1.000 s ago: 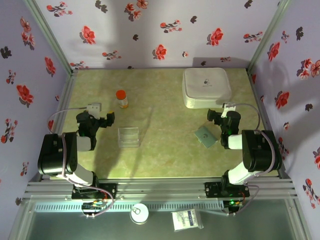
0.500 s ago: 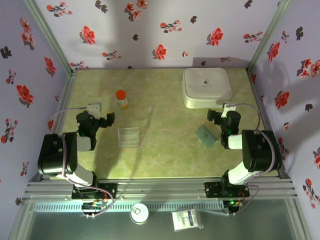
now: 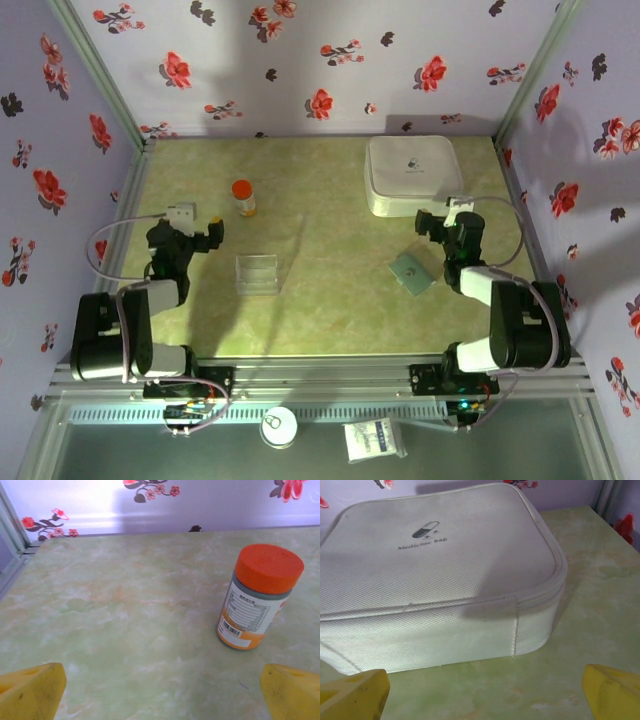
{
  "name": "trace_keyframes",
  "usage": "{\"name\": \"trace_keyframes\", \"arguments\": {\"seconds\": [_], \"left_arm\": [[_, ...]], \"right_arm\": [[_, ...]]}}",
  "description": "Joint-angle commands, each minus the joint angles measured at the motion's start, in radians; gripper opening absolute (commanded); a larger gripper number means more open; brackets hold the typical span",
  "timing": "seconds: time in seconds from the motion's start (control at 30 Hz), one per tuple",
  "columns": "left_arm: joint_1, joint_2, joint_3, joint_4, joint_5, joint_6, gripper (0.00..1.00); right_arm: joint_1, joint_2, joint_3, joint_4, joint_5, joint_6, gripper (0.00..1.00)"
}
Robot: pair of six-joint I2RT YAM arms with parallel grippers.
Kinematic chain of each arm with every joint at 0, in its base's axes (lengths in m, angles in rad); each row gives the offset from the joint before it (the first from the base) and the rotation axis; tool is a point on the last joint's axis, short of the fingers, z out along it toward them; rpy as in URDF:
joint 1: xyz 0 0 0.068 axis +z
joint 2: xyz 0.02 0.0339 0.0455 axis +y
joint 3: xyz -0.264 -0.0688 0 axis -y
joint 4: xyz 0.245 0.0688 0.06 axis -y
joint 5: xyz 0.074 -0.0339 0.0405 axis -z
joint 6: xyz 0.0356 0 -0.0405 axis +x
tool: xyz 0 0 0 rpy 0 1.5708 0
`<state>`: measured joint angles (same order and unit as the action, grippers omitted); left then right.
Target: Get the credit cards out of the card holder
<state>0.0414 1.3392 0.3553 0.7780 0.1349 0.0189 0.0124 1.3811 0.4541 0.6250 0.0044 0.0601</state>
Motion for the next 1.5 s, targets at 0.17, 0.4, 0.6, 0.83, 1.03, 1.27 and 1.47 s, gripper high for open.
{"name": "trace_keyframes", "arguments": {"seconds": [0.17, 0.4, 0.6, 0.83, 1.03, 1.27, 1.47], "left_arm": [[-0.07, -0.167, 0.103, -0.349, -0.203, -0.141, 0.99], [-0.138, -0.269, 0.217, -0.725, -0.294, -0.295, 0.94], [-0.18, -0.26, 0.349, -1.052, -0.263, -0.399, 0.89], [-0.216, -0.237, 0.45, -1.258, -0.135, -0.458, 0.85], [-0.269, -0.14, 0.518, -1.406, -0.092, -0.442, 0.79], [-0.301, -0.079, 0.519, -1.469, -0.065, -0.441, 0.63], [-0.318, -0.042, 0.525, -1.469, -0.036, -0.442, 0.48]], "right_arm": [[0.072, -0.136, 0.108, -0.346, 0.085, 0.037, 0.99], [0.126, -0.238, 0.178, -0.603, 0.097, 0.187, 0.99], [0.142, -0.274, 0.235, -0.777, 0.069, 0.296, 0.98], [0.15, -0.307, 0.236, -0.884, 0.007, 0.32, 0.98], [0.15, -0.312, 0.206, -0.875, 0.006, 0.322, 0.98], [0.152, -0.31, 0.216, -0.889, -0.008, 0.327, 0.98], [0.153, -0.315, 0.209, -0.901, -0.006, 0.336, 0.99]]}}
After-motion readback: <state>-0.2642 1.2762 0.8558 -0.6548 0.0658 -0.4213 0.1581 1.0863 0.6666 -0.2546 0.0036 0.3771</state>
